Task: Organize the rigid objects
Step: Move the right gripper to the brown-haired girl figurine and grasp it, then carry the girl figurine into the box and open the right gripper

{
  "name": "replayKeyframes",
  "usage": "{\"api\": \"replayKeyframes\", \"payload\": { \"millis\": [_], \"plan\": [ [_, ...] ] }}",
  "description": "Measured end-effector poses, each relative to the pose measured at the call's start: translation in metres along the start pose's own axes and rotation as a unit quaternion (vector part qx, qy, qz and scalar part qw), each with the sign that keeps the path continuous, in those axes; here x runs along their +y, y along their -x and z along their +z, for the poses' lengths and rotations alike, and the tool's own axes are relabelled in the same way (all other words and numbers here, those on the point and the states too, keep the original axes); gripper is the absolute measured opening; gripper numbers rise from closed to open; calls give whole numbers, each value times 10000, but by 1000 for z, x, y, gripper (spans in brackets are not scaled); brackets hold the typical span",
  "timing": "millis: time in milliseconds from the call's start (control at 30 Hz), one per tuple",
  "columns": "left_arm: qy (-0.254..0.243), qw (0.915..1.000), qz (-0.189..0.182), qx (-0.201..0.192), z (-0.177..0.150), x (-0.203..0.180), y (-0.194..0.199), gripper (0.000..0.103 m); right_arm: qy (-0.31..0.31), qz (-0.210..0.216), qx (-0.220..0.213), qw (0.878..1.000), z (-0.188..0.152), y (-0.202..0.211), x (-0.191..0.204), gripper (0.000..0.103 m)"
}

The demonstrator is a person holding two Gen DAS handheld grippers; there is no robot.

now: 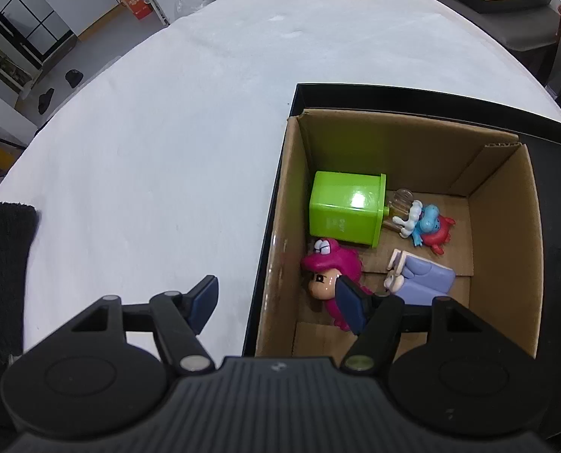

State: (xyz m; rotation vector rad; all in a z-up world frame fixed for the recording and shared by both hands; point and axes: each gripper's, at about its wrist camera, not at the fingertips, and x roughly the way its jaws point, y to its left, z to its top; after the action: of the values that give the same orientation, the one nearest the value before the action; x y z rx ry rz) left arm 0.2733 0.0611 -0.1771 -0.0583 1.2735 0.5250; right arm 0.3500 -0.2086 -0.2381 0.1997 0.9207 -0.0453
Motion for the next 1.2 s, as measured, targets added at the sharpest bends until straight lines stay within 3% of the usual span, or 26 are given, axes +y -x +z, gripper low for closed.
{"api": "replayKeyframes", "payload": {
  "millis": [33, 100, 267, 633, 1200],
  "plan": [
    [-3, 10000, 11, 4, 0, 0, 0, 67, 29, -26, -52, 10000, 0, -1, 1, 55],
    [6, 10000, 4, 14, -1, 1, -1, 67, 187, -151, -114, 9996, -1, -2, 3, 42],
    [23, 10000, -37, 48, -7, 3, -5, 67, 237, -91, 2, 9997, -2, 5, 4, 41],
    [143, 9997, -206, 4, -21, 19, -4, 67, 600, -51, -171, 9980, 0, 38, 18, 41],
    [246, 9959, -850, -200, -32, 35, 3, 67, 916, 875, -551, 9904, 1, 112, 55, 41]
  ]
}}
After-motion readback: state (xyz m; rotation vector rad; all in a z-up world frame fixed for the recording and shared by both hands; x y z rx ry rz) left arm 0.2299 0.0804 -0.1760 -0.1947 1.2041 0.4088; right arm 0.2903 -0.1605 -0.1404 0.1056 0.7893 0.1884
